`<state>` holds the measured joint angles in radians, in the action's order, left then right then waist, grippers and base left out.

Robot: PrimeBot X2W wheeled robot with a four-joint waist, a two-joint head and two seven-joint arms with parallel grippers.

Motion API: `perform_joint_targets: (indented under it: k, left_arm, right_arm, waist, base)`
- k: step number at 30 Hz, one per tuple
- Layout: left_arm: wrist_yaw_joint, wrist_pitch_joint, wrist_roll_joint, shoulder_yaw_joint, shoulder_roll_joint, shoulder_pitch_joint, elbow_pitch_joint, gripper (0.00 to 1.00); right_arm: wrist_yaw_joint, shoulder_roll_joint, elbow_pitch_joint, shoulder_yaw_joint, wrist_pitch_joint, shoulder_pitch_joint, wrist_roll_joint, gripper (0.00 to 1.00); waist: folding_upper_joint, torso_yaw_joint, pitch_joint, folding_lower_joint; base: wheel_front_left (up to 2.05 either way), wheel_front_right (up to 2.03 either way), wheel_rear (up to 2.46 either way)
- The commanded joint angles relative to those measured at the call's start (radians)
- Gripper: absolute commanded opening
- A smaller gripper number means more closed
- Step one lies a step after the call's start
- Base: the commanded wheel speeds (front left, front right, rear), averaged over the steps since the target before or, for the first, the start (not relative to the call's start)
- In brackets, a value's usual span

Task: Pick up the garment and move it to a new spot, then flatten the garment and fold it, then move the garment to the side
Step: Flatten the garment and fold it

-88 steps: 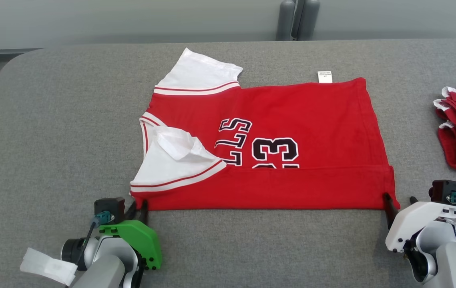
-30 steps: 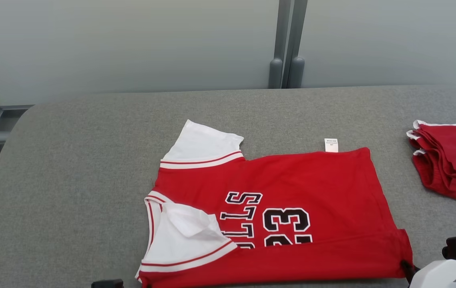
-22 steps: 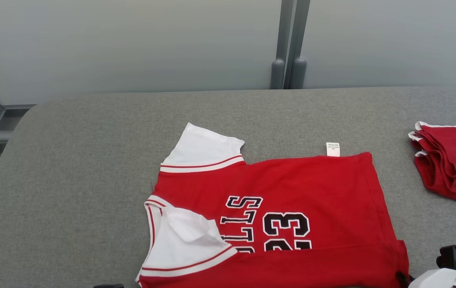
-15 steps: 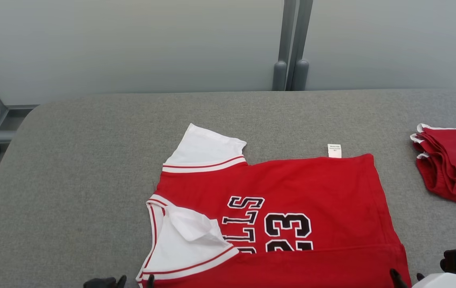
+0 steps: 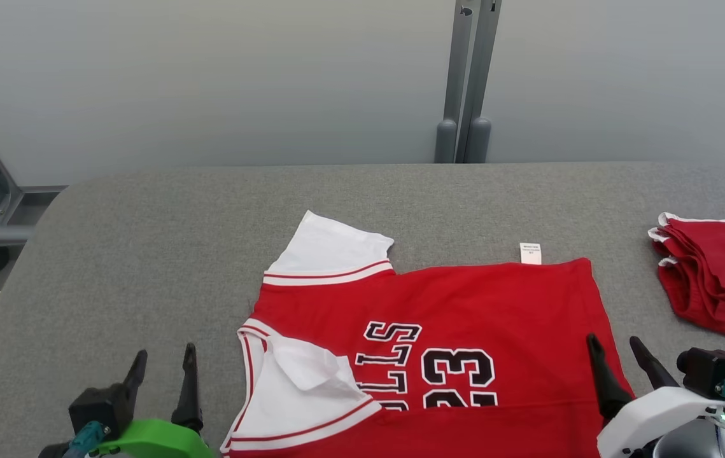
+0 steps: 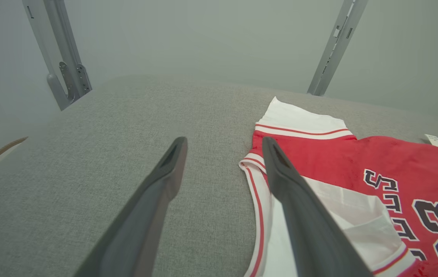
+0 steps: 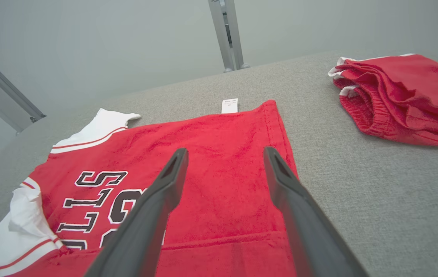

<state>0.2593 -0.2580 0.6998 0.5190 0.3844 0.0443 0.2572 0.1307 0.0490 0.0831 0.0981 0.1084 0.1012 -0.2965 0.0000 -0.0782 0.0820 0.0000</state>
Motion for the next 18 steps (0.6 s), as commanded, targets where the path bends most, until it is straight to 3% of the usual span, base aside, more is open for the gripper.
perform_joint_targets:
  k: [1,3,9,14,18]
  left_arm:
    - [-0.009,-0.008,-0.015,-0.028,-0.006,0.018,-0.011,1.0]
    - [-0.024,-0.007,-0.041,-0.056,-0.022,0.02,-0.045,1.0]
    - [-0.156,-0.007,-0.134,-0.165,-0.067,-0.003,-0.113,1.0]
    - [-0.237,-0.007,-0.205,-0.24,-0.114,-0.044,-0.121,1.0]
    - [-0.273,-0.007,-0.255,-0.268,-0.142,-0.078,-0.097,1.0]
  right_arm:
    - [0.0,0.003,0.01,-0.012,-0.033,-0.02,-0.008,1.0]
    - [0.0,0.003,0.021,-0.029,-0.081,-0.04,-0.013,1.0]
    - [0.0,0.003,0.051,-0.107,-0.257,-0.055,-0.005,1.0]
    - [0.0,0.003,0.074,-0.139,-0.314,-0.045,0.018,1.0]
    - [0.0,0.003,0.081,-0.15,-0.337,-0.034,0.031,1.0]
  waist:
    - [0.0,-0.001,0.011,0.0]
    - [0.0,-0.002,0.017,0.0]
    - [0.0,-0.015,0.034,0.0]
    - [0.0,-0.015,0.04,0.0]
    - [0.0,-0.014,0.045,0.0]
  base:
    - [0.0,0.0,0.0]
    - [0.0,0.0,0.0]
    - [0.0,0.0,0.0]
    - [0.0,0.0,0.0]
    - [0.0,0.0,0.0]
